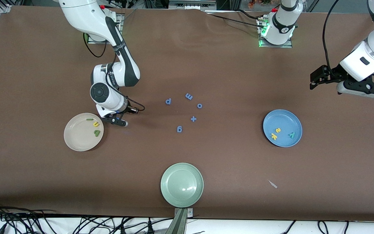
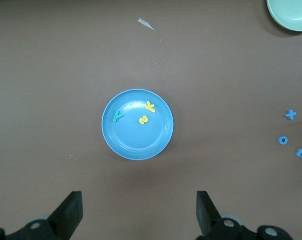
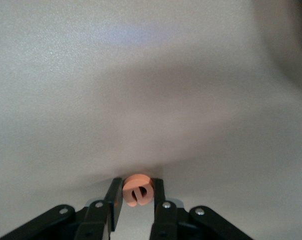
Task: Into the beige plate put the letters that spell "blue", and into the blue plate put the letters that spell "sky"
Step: 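Carry the orange e to the beige plate and release it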
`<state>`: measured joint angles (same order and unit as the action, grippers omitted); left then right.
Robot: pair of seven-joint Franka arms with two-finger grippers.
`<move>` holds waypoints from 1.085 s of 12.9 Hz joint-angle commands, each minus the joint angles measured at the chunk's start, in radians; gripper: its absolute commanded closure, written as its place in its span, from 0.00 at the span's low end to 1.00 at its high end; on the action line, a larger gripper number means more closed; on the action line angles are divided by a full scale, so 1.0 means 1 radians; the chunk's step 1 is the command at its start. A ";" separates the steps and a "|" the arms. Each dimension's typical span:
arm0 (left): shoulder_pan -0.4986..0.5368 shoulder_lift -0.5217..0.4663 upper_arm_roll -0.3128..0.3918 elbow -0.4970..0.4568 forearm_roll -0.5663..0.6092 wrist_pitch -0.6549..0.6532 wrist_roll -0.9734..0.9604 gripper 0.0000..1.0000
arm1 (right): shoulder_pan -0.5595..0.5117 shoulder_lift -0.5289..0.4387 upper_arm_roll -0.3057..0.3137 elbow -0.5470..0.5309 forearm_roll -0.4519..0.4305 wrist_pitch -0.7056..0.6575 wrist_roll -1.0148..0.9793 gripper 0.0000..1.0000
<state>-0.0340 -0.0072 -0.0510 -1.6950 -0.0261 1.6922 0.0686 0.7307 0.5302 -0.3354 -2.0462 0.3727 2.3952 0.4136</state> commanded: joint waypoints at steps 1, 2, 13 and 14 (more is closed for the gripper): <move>0.003 -0.023 0.003 -0.017 0.038 -0.034 -0.004 0.00 | 0.004 -0.012 -0.002 -0.022 0.002 0.019 -0.016 0.74; 0.002 -0.023 0.005 -0.015 0.038 -0.040 -0.006 0.00 | 0.004 -0.013 -0.004 -0.022 0.002 0.016 -0.016 0.76; 0.002 -0.027 0.000 -0.005 0.040 -0.121 -0.007 0.00 | -0.108 -0.013 -0.271 0.163 0.000 -0.307 -0.565 0.74; 0.002 -0.027 -0.001 -0.005 0.040 -0.123 -0.007 0.00 | -0.125 -0.012 -0.269 0.163 0.006 -0.303 -0.593 0.68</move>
<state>-0.0307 -0.0133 -0.0466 -1.6954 -0.0113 1.5944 0.0685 0.6461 0.5112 -0.6083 -1.8912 0.3714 2.0947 -0.1061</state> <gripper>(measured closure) 0.000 0.714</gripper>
